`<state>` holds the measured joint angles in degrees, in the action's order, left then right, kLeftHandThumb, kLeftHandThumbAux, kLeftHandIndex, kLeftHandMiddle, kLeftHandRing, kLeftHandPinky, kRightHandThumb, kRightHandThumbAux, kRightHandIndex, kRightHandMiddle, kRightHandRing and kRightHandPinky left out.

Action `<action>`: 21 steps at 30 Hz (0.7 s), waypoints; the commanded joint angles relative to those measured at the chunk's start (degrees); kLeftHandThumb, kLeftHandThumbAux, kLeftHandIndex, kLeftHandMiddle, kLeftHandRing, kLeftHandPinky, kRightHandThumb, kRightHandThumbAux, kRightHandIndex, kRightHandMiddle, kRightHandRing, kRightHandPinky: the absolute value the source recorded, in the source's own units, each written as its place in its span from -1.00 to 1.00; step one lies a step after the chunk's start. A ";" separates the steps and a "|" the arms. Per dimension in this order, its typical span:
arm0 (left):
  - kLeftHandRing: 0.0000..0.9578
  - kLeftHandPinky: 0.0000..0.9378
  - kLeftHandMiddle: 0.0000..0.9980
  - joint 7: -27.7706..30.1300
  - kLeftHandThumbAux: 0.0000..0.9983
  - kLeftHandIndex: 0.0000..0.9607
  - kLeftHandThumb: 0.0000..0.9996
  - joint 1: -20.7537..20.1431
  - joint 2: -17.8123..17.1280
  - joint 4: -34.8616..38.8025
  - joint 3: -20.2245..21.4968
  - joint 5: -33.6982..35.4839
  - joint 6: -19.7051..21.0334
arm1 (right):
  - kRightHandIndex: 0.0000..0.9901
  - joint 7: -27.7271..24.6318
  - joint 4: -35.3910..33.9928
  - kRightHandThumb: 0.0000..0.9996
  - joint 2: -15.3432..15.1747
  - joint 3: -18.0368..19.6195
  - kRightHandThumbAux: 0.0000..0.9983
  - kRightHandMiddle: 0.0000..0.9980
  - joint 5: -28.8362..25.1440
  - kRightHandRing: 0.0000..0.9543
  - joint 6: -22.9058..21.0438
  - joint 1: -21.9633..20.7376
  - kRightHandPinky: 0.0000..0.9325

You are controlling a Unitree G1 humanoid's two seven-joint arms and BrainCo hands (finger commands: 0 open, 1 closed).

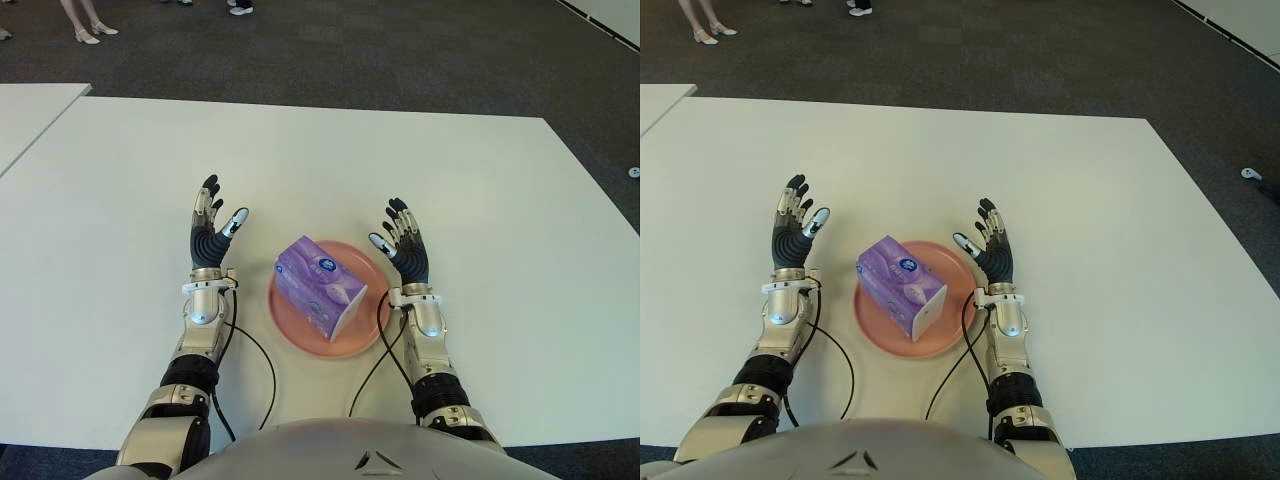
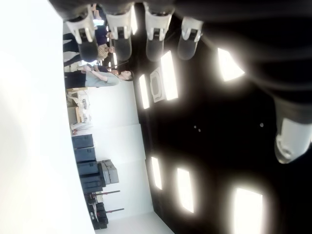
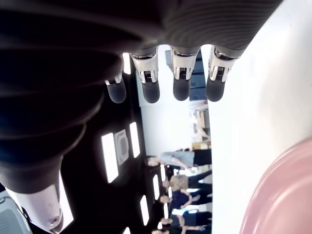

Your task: Put the tissue paper into the plate.

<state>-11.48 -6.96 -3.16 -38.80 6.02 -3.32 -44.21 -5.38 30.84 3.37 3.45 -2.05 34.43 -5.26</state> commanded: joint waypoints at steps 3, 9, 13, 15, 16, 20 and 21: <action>-1.00 -1.00 -1.00 1.41 -0.08 -1.00 -1.00 6.62 1.46 -2.71 -0.90 0.11 2.80 | -1.00 -0.32 4.14 -0.77 1.32 0.11 0.36 -0.98 -1.43 -1.00 0.51 5.15 -0.98; -1.00 -1.00 -1.00 2.94 -0.05 -1.00 -1.00 6.48 1.41 -3.59 -1.05 1.01 2.52 | -1.00 -0.35 4.53 -0.77 1.23 0.17 0.37 -0.98 -1.35 -1.00 0.74 4.92 -0.98; -1.00 -1.00 -1.00 4.79 -0.02 -1.00 -1.00 6.14 1.40 -4.58 -1.09 2.03 2.38 | -1.00 -0.03 4.89 -0.77 1.28 0.37 0.38 -0.98 -1.27 -1.00 1.26 4.75 -0.97; -1.00 -1.00 -1.00 5.67 -0.02 -1.00 -1.00 6.02 1.40 -4.98 -1.15 2.38 2.43 | -1.00 0.21 5.13 -0.77 1.31 0.52 0.37 -0.97 -1.22 -1.00 1.71 4.67 -0.96; -1.00 -1.00 -1.00 5.99 -0.02 -1.00 -1.00 5.98 1.42 -5.13 -1.15 2.49 2.41 | -1.00 0.29 5.23 -0.77 1.31 0.57 0.37 -0.97 -1.20 -1.00 1.88 4.64 -0.96; -1.00 -1.00 -1.00 7.06 -0.03 -1.00 -1.00 5.74 1.36 -5.62 -1.29 2.53 2.79 | -1.00 0.74 5.65 -0.78 1.28 0.79 0.38 -0.97 -1.10 -1.00 2.69 4.58 -0.96; -1.00 -1.00 -1.00 7.26 -0.04 -1.00 -1.00 5.68 1.35 -5.71 -1.31 2.51 2.89 | -1.00 0.83 5.74 -0.78 1.27 0.83 0.38 -0.97 -1.09 -1.00 2.85 4.57 -0.96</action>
<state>-5.35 -6.46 -3.21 -38.94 5.72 -0.40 -42.49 -5.06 31.42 3.38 3.73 -2.19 36.55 -5.33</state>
